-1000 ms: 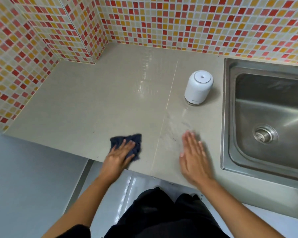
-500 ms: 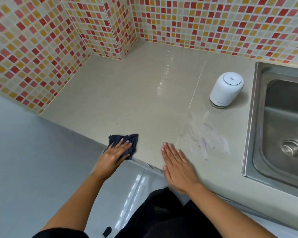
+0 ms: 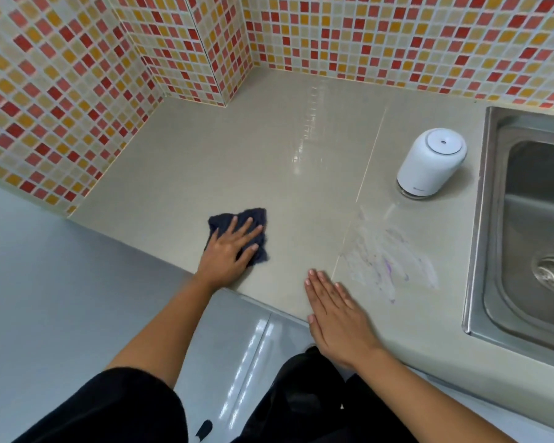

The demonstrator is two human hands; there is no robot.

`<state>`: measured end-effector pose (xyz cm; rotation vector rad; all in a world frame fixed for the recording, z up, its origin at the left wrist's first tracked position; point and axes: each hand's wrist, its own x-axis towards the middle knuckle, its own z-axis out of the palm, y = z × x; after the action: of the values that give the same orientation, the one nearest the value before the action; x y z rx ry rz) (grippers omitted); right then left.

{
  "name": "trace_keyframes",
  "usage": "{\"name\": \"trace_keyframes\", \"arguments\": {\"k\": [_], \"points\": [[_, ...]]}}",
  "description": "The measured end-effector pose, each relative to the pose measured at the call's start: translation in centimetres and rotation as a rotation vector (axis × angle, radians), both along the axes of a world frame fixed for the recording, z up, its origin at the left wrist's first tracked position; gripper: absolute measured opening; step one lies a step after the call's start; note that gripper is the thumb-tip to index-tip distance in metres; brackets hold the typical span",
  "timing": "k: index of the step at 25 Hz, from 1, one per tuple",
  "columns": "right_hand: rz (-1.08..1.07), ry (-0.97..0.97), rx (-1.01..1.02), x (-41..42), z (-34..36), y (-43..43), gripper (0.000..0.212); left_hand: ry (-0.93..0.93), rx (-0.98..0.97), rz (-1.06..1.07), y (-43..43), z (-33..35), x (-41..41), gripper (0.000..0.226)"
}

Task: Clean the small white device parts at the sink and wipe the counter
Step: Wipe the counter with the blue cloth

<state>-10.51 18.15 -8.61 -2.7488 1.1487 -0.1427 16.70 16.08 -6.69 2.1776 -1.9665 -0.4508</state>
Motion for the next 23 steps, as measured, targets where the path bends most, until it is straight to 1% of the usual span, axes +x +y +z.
{"name": "trace_keyframes", "arguments": {"k": [2, 3, 4, 5, 7, 8, 9, 10, 12, 14, 15, 16, 17, 18, 19, 20, 21, 23], "points": [[0.006, -0.003, 0.003, -0.1, 0.2, 0.1, 0.060, 0.048, -0.060, -0.191, 5.1, -0.3, 0.2, 0.057], [0.009, -0.004, 0.003, -0.1, 0.2, 0.1, 0.060, 0.063, -0.095, -0.221, 6.4, -0.2, 1.8, 0.056], [0.009, -0.008, 0.006, 0.0, 0.3, 0.0, 0.060, 0.085, -0.121, -0.174, 6.7, -0.1, 3.8, 0.054], [0.008, -0.011, 0.007, 0.0, 0.3, 0.0, 0.060, 0.089, -0.134, -0.048, 5.9, 0.0, 5.6, 0.048], [0.003, -0.009, 0.011, 0.0, 0.3, 0.0, 0.060, 0.032, -0.119, 0.273, 2.3, 0.3, 7.6, 0.037], [0.003, -0.002, 0.013, 0.0, 0.3, -0.1, 0.060, 0.014, -0.106, 0.357, 0.2, 0.4, 7.3, 0.038], [0.007, 0.006, 0.016, 0.1, 0.3, -0.1, 0.060, 0.014, -0.094, 0.355, -1.5, 0.4, 5.9, 0.039], [0.013, 0.014, 0.020, 0.1, 0.3, -0.1, 0.060, 0.031, -0.099, 0.282, -2.4, 0.3, 3.9, 0.039], [0.018, 0.018, 0.016, 0.1, 0.4, -0.1, 0.060, 0.045, -0.101, 0.008, -1.0, 0.0, 0.3, 0.042], [0.013, 0.017, 0.009, 0.1, 0.4, -0.2, 0.060, 0.053, -0.071, -0.198, 2.9, 0.3, -0.4, 0.055], [0.009, 0.020, 0.015, 0.1, 0.4, -0.1, 0.059, 0.054, -0.083, -0.241, 4.5, 0.6, 0.6, 0.058], [0.008, 0.016, 0.024, 0.1, 0.5, 0.0, 0.058, 0.047, -0.103, -0.210, 5.3, 0.8, 2.1, 0.055], [0.006, 0.005, 0.032, 0.1, 0.6, 0.1, 0.057, 0.038, -0.120, -0.092, 5.2, 0.9, 3.8, 0.047], [0.003, -0.010, 0.033, 0.0, 0.8, -0.1, 0.057, 0.024, -0.122, 0.093, 4.2, 0.9, 5.2, 0.040], [-0.008, -0.028, 0.033, -0.1, 1.1, -0.4, 0.057, -0.002, -0.117, 0.274, 2.3, 1.0, 6.2, 0.039], [-0.042, -0.055, 0.034, -0.5, 1.6, -1.1, 0.057, -0.009, -0.114, 0.383, 0.0, 1.0, 6.4, 0.040], [-0.090, -0.088, 0.038, -1.1, 2.2, -2.1, 0.058, 0.002, -0.116, 0.416, -2.4, 1.0, 5.9, 0.040], [-0.211, -0.158, 0.016, -3.0, 3.3, -5.0, 0.059, 0.027, -0.138, 0.338, -7.0, 0.6, 3.2, 0.040]]}}
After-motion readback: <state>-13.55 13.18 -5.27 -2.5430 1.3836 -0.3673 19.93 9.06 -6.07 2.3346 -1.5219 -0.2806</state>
